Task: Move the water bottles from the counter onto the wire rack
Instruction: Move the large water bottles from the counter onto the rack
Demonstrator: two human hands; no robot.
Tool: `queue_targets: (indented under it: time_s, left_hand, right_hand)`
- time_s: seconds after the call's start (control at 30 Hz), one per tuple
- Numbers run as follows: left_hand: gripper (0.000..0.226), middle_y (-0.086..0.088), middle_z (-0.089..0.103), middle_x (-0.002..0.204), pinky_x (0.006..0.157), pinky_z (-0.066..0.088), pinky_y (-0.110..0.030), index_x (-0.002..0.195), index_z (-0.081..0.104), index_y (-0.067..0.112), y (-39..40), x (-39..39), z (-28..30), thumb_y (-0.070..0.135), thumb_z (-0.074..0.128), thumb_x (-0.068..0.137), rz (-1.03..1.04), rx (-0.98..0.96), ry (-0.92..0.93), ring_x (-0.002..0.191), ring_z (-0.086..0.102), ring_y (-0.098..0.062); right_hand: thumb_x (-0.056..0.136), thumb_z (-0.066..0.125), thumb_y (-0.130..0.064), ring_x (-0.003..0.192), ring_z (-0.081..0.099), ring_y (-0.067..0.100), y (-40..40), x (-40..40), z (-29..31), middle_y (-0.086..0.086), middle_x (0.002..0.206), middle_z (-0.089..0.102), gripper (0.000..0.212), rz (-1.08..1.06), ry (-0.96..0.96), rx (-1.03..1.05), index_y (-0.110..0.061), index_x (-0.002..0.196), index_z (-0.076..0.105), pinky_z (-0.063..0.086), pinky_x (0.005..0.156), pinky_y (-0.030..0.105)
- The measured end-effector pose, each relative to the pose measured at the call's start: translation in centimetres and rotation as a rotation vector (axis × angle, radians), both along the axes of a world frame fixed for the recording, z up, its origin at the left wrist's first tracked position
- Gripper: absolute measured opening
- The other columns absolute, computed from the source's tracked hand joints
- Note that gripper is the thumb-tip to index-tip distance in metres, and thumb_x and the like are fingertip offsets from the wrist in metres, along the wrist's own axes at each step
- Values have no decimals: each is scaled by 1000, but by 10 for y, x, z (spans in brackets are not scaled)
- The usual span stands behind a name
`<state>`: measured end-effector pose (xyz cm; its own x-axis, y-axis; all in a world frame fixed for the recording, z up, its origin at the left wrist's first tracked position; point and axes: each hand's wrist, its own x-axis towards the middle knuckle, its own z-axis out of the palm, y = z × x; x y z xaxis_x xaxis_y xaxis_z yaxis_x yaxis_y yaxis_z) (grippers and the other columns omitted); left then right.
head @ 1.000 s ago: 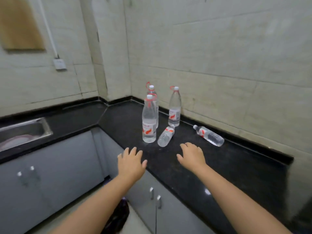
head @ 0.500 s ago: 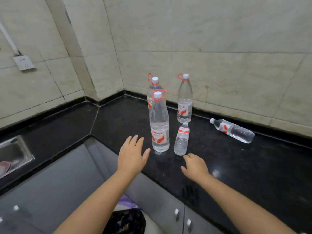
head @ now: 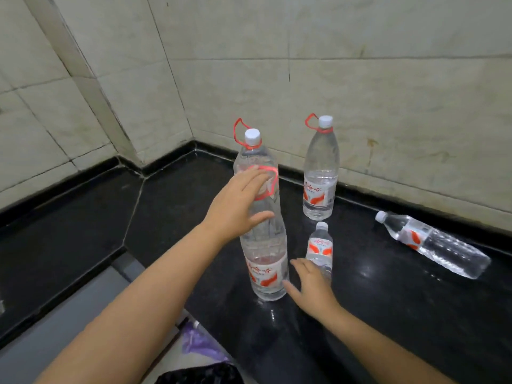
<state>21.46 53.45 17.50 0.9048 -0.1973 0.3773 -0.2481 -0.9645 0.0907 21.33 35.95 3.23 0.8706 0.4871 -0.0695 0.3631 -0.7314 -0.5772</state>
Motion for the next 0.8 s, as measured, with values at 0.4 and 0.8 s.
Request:
queue_targets:
  time_s: [0.4, 0.8]
  left_hand:
    - [103, -11, 24, 148, 104, 17, -16, 143, 19, 4, 117, -30, -47, 21, 82, 63, 572, -637, 14, 137, 23, -20]
    - [77, -20, 52, 130, 96, 40, -36, 127, 42, -5, 206, -98, -192, 21, 82, 65, 974, -1153, 220, 119, 50, -33]
  right_hand:
    - [71, 72, -45, 126, 46, 24, 80, 23, -32, 3, 132, 49, 87, -224, 474, 385, -24, 142, 27, 37, 103, 30]
    - [68, 80, -26, 121, 40, 24, 141, 13, -29, 17, 131, 42, 84, -372, 258, 330, -20, 139, 36, 30, 89, 25]
